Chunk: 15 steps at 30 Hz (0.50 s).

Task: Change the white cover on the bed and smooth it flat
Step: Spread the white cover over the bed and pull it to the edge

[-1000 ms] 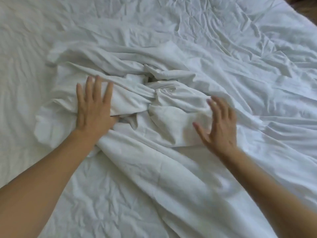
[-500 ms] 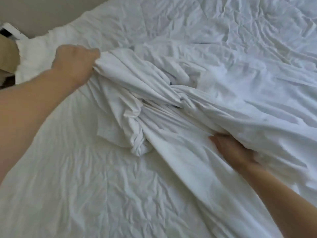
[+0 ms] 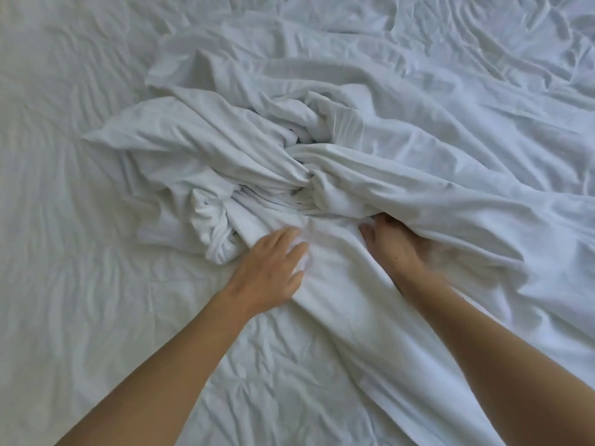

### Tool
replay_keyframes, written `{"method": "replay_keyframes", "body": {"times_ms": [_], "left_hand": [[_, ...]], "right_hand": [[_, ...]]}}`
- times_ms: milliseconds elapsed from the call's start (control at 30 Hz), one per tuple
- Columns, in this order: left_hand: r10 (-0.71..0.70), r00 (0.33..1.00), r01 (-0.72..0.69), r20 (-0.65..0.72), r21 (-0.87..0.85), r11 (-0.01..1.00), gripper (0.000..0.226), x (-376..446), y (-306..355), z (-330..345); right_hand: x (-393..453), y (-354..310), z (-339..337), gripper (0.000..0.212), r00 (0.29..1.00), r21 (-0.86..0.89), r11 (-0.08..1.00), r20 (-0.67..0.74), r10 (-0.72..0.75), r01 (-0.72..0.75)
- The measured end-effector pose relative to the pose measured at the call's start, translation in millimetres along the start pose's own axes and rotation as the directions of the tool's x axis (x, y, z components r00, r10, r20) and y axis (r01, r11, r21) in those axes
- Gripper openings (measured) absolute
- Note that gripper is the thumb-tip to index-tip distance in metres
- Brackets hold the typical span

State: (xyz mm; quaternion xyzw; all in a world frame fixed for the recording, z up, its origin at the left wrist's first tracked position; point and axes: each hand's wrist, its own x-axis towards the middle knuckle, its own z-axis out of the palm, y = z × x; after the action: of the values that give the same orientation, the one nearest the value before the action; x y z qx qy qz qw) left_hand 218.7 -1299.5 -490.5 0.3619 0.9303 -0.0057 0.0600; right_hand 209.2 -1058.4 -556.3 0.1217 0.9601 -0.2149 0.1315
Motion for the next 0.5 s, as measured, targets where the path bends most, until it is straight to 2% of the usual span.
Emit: {"method": "replay_keyframes", "body": {"times_ms": [33, 100, 133, 200, 233, 267, 300, 333, 400, 467, 500], "left_hand": [[-0.027, 0.998, 0.026, -0.060, -0.025, 0.999, 0.046, -9, 0, 7], [-0.222, 0.960, 0.212, -0.170, -0.077, 0.974, 0.046, -31, 4, 20], [-0.392, 0.898, 0.367, -0.198, -0.151, 0.918, 0.045, -40, 10, 21], [-0.717, 0.675, 0.623, -0.171, -0.388, 0.679, 0.043, -53, 34, 27], [-0.807, 0.581, 0.687, -0.104, -0.469, 0.555, 0.041, -61, 50, 30], [-0.843, 0.537, 0.720, -0.018, -0.510, 0.470, 0.039, -67, 66, 35], [-0.836, 0.548, 0.720, 0.043, -0.533, 0.444, 0.038, -70, 82, 38], [-0.806, 0.588, 0.701, 0.066, -0.539, 0.467, 0.039, -72, 96, 42], [-0.746, 0.662, 0.644, 0.065, -0.559, 0.523, 0.043, -68, 121, 43], [-0.666, 0.744, 0.572, 0.051, -0.564, 0.596, 0.046, -62, 143, 41], [-0.622, 0.783, 0.531, 0.023, -0.546, 0.648, 0.048, -63, 152, 40]], "right_hand": [[-14, -1, -2, 0.046, 0.997, 0.044, 0.998, -0.068, -0.044, 0.048], [-62, 0, -6, 0.054, 0.970, 0.125, 0.980, -0.204, -0.130, 0.158], [-91, -1, -10, 0.055, 0.930, 0.126, 0.956, -0.294, -0.219, 0.265], [-143, -2, -4, 0.046, 0.792, 0.044, 0.859, -0.414, -0.449, 0.510], [-165, -3, 4, 0.040, 0.708, -0.009, 0.781, -0.414, -0.572, 0.625], [-183, -3, 13, 0.034, 0.645, -0.065, 0.712, -0.373, -0.667, 0.699], [-197, -1, 23, 0.031, 0.610, -0.127, 0.666, -0.307, -0.731, 0.735], [-208, 4, 34, 0.031, 0.616, -0.195, 0.655, -0.229, -0.754, 0.730], [-219, 19, 45, 0.035, 0.730, -0.288, 0.728, -0.122, -0.672, 0.622], [-225, 34, 44, 0.039, 0.842, -0.305, 0.827, -0.119, -0.525, 0.473], [-227, 40, 41, 0.035, 0.866, -0.307, 0.847, -0.115, -0.486, 0.434]]}}
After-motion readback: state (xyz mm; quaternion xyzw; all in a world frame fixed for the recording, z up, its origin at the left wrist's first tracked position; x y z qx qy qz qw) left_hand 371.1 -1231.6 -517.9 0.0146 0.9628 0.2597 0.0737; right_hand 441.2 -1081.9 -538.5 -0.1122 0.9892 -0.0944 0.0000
